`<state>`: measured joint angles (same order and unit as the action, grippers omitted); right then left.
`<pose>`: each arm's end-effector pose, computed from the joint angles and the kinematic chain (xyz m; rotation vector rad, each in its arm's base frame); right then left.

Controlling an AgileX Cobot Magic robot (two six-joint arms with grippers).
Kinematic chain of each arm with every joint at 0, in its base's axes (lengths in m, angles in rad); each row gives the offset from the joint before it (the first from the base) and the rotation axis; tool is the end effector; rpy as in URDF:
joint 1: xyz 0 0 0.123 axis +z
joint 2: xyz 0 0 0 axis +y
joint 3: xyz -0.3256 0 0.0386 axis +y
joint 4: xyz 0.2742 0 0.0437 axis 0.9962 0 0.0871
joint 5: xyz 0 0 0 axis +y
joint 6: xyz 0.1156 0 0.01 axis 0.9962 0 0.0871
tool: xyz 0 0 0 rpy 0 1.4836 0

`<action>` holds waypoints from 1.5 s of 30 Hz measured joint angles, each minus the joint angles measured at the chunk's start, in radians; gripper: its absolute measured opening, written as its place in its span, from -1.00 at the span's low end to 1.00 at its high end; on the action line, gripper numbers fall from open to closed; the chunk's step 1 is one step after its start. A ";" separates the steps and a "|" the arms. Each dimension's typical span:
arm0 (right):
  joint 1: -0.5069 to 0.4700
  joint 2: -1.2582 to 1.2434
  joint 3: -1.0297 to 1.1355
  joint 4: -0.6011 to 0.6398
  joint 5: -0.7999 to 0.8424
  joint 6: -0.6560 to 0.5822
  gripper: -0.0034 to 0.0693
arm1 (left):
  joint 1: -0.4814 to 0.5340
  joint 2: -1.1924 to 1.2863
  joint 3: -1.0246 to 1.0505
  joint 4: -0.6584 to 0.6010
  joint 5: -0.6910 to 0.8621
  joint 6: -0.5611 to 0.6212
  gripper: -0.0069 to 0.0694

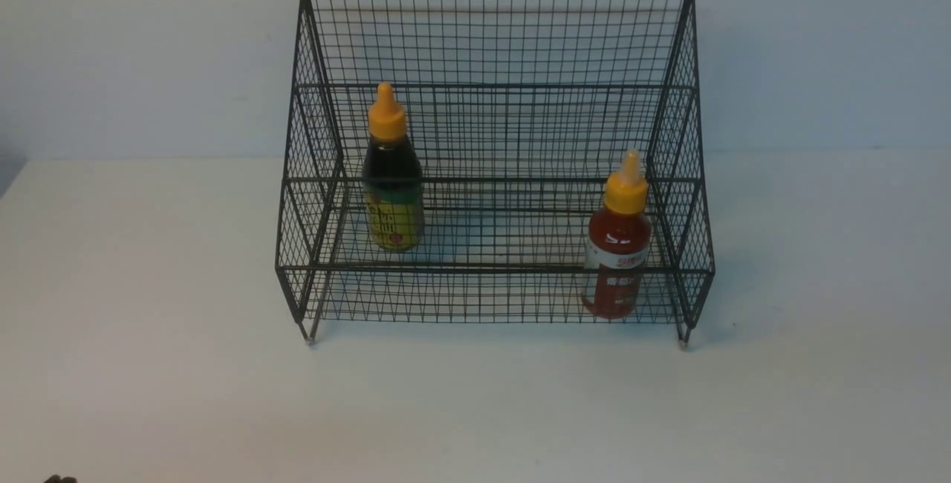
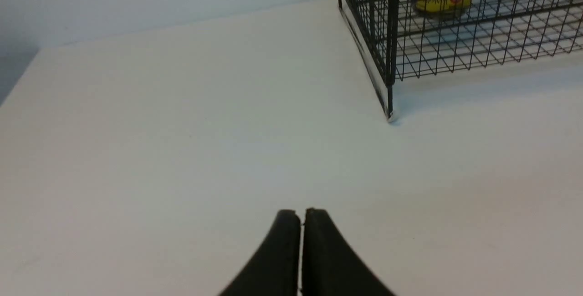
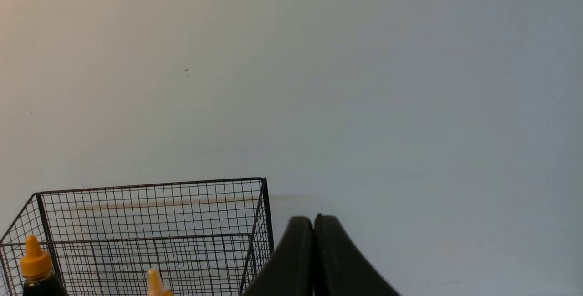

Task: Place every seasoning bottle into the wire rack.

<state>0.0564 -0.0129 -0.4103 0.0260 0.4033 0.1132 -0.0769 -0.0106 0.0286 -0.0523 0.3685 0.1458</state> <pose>0.0213 0.0024 0.3222 0.0508 1.4648 0.1651 0.0594 -0.0068 0.1626 0.1753 1.8614 -0.0037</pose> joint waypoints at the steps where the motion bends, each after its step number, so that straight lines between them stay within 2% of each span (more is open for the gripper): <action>1: 0.000 0.000 0.000 0.000 0.000 0.001 -0.95 | 0.001 0.000 0.000 0.000 0.000 0.000 -0.83; 23: 0.000 0.000 0.000 -0.001 0.000 0.004 -0.95 | 0.001 0.000 0.000 0.000 0.001 0.000 -0.83; 28: 0.000 0.000 0.017 -0.033 0.005 -0.039 -0.95 | 0.001 0.000 0.000 0.000 0.001 0.000 -0.83; 33: -0.003 0.000 0.121 -0.070 0.009 -0.049 -0.95 | 0.001 0.000 0.000 0.000 0.001 0.000 -0.83; 40: -0.037 0.000 0.413 -0.097 0.015 -0.052 -0.95 | 0.001 0.000 0.000 0.000 0.001 0.000 -0.83; 45: -0.041 0.001 0.427 -0.100 0.002 -0.052 -0.95 | 0.001 0.000 0.000 0.000 0.002 0.000 -0.83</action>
<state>0.0152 -0.0119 0.0166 -0.0745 0.4050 0.0608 -0.0759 -0.0106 0.0286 -0.0523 0.3707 0.1458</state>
